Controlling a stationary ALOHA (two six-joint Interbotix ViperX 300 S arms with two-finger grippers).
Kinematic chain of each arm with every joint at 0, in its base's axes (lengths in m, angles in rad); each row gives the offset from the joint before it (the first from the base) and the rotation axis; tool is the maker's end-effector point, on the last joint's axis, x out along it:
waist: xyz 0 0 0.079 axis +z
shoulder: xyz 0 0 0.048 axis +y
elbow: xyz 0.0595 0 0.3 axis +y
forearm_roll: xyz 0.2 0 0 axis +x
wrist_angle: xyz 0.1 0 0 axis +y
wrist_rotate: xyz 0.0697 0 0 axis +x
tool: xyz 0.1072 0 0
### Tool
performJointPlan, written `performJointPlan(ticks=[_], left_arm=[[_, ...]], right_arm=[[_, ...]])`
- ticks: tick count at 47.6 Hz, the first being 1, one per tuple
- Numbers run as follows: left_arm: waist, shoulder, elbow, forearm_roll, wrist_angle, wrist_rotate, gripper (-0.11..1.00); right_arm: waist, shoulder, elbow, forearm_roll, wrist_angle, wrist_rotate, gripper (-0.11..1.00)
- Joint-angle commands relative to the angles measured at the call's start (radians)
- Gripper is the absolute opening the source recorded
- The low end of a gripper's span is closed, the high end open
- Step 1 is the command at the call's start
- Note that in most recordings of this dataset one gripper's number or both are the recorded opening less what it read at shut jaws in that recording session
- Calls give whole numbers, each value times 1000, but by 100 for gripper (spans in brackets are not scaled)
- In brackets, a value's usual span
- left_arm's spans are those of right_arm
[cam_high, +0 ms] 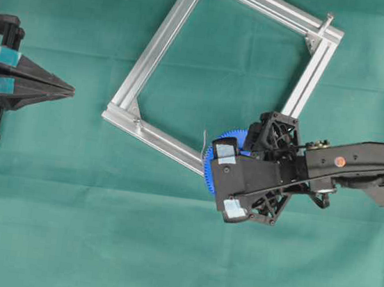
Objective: Find the location of the shaft and insert the gear.
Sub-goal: 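Carry the upright gear left toward the frame's metal shaft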
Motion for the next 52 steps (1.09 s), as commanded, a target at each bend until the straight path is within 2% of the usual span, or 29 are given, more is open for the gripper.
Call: performJointPlan(ticks=[1, 13, 22, 32, 52], left_arm=[[3, 9, -17, -2, -5, 0, 1], [3, 8, -17, -2, -3, 0, 1], [2, 9, -17, -2, -3, 0, 1], [2, 9, -17, -2, -3, 0, 1], [2, 9, -17, -2, -3, 0, 1]], right_arm=[[-3, -12, -23, -3, -14, -2, 69], [5, -12, -25, 6, -57, 0, 69], [41, -3, -35, 15, -69, 0, 69], [61, 23, -75, 17, -69, -2, 69], [44, 46, -107, -40, -69, -11, 69]])
